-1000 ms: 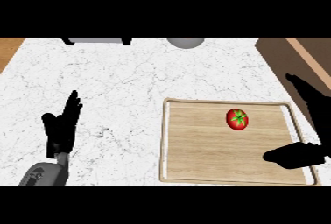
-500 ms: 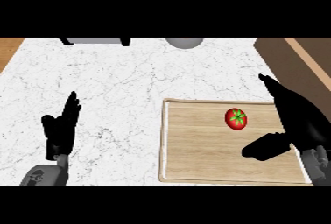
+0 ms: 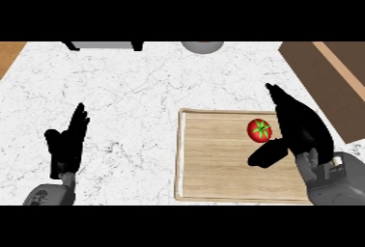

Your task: Pick the tomato from the tray and place it in the cardboard box

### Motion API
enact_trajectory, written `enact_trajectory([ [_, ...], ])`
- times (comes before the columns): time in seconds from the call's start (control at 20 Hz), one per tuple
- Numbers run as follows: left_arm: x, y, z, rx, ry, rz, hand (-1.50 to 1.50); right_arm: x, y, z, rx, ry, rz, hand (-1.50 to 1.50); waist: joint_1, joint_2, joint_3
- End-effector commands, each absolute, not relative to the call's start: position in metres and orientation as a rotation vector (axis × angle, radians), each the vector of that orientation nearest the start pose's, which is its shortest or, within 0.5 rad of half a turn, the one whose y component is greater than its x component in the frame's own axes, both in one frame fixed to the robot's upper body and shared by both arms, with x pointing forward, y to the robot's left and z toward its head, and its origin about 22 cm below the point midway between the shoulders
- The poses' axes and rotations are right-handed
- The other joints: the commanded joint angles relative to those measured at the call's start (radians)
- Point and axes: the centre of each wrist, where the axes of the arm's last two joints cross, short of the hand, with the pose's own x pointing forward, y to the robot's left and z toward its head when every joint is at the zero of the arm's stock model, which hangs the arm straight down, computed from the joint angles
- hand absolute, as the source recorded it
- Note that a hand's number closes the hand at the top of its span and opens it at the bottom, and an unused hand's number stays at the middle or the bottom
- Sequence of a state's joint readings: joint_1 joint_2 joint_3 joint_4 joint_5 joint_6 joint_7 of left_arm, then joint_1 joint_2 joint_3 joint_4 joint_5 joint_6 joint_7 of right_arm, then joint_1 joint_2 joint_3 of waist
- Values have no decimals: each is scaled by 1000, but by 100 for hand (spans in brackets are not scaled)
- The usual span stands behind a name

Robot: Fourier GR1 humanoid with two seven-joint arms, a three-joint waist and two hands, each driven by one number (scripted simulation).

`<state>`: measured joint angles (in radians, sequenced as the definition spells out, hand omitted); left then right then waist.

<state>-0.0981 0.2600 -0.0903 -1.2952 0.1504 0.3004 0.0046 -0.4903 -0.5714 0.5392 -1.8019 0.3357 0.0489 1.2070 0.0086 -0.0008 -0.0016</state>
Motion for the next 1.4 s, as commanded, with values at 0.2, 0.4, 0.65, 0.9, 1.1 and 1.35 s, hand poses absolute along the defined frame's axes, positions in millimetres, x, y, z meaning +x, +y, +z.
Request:
enact_trajectory([
  [0.2, 247, 276, -33, 305, -1383, 67, 0, 286, -167, 156, -893, -769, 713, -150, -6, -3, 1],
  [0.4, 267, 283, -20, 317, -1376, 58, 0, 289, -161, 148, -907, -740, 728, -150, -10, -1, 1],
  [0.65, 259, 278, -24, 296, -1391, 48, 0, 299, -163, 127, -927, -708, 712, -150, -1, -1, 1],
  [0.9, 267, 284, -15, 312, -1385, 60, 0, 305, -157, 117, -939, -659, 750, -150, -3, 0, 1],
  [1.1, 261, 279, -22, 285, -1389, 69, 0, 316, -161, 114, -933, -664, 752, -150, -1, 0, 1],
  [1.35, 257, 265, -33, 312, -1380, 64, 0, 317, -166, 100, -919, -631, 762, -150, -3, 1, 1],
])
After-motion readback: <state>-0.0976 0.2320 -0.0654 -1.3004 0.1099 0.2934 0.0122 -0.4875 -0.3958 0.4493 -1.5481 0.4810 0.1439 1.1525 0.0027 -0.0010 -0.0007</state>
